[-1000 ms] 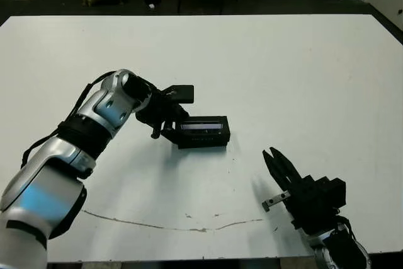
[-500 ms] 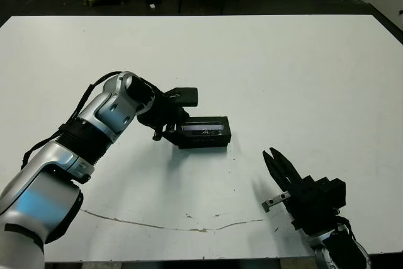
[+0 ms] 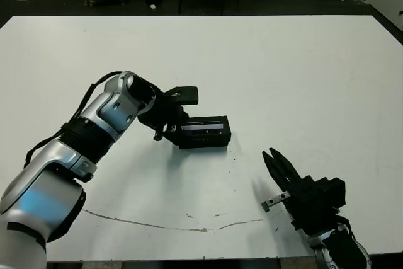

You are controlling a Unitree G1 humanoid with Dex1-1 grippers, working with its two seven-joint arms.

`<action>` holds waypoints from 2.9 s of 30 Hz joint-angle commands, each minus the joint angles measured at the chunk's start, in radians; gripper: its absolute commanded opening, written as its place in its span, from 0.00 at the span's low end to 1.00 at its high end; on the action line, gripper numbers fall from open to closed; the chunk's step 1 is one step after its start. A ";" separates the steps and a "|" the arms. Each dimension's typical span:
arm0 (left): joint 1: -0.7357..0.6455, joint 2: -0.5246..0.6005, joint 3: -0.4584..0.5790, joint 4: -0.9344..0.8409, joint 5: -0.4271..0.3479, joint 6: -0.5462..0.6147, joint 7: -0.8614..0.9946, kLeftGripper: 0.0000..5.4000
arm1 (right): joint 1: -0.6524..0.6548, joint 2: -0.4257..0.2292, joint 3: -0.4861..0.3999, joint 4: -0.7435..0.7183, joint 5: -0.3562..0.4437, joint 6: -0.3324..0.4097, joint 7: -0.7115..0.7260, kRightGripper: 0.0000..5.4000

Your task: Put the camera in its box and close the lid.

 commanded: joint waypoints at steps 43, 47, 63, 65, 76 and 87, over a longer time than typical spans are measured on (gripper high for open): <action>0.021 -0.039 -0.204 0.024 0.128 0.104 -0.027 0.42 | 0.058 0.023 0.042 0.007 -0.021 -0.001 -0.040 0.00; 0.024 -0.049 -0.218 0.031 0.141 0.097 -0.018 0.42 | 0.060 0.023 0.039 0.014 -0.001 -0.006 -0.034 0.00; 0.058 -0.014 -0.255 -0.037 0.219 0.005 -0.010 1.00 | 0.059 0.016 0.032 0.022 -0.001 -0.010 -0.029 0.00; 0.061 -0.012 -0.255 -0.040 0.220 0.000 -0.009 1.00 | 0.057 0.016 0.031 0.031 -0.004 -0.025 -0.027 0.00; 0.085 -0.007 -0.230 -0.048 0.206 0.010 -0.009 1.00 | 0.050 0.017 0.033 0.053 -0.004 -0.051 -0.019 0.00; 0.120 0.038 -0.189 -0.116 0.180 -0.042 -0.017 1.00 | 0.055 0.018 0.036 0.034 -0.011 -0.025 -0.025 0.00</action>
